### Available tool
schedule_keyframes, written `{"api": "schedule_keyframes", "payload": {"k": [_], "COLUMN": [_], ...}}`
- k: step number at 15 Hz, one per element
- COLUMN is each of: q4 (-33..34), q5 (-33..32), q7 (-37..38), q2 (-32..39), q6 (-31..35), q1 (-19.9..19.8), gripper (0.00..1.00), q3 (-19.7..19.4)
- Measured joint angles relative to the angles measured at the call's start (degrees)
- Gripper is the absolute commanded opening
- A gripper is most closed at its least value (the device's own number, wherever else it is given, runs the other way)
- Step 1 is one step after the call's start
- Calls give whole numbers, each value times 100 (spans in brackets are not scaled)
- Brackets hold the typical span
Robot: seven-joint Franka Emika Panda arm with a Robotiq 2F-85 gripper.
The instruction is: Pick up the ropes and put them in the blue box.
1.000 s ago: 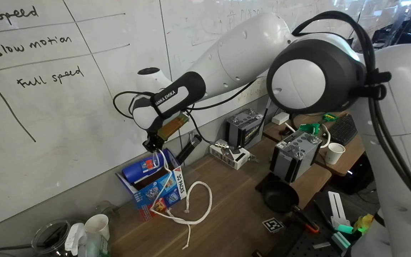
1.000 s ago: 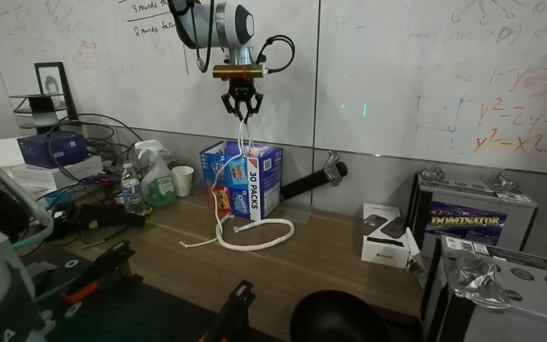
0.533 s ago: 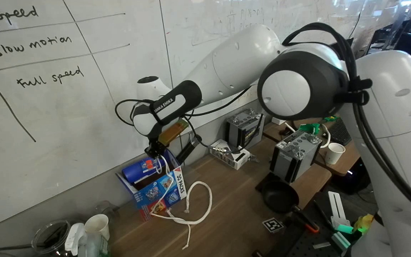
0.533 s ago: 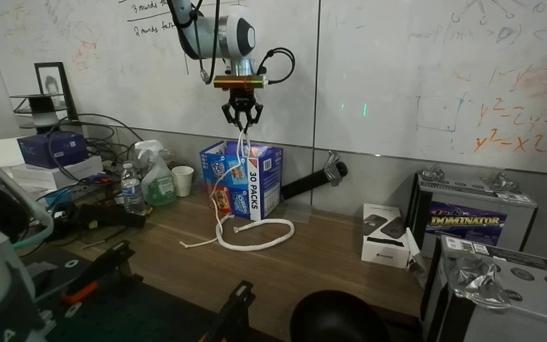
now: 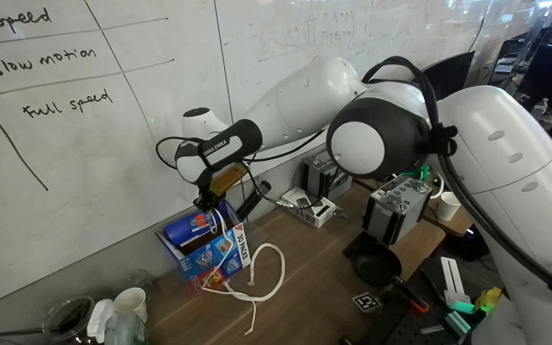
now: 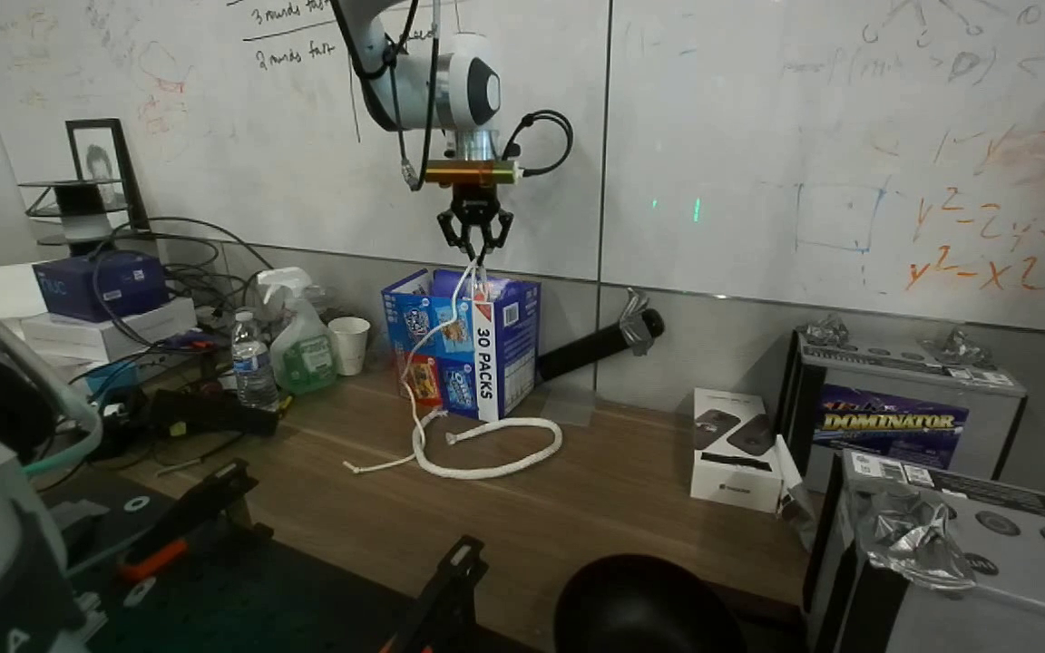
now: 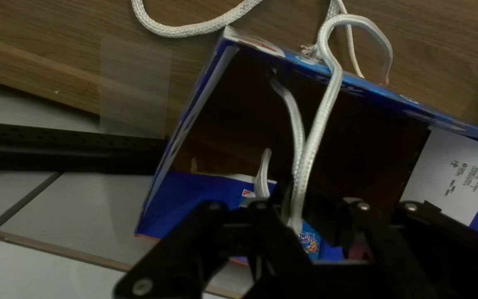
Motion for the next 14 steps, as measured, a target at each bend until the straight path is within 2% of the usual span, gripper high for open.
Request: {"api": "schedule_keyframes", "payload": {"k": [4,8,9,11,14], "q4": [257,235,183,-87,-861], "q5": [0,-6,-8,-9,-1], "q7": [7,46,76,167,247], "q2": [198,98,14,-285,-964], "q6": [-95,-135,-218,-413,-672], "q1": [0,2,4,2,-43], "gripper": [68,97,100,100,100], "q3": [-36,-72,-88,-130,-159]}}
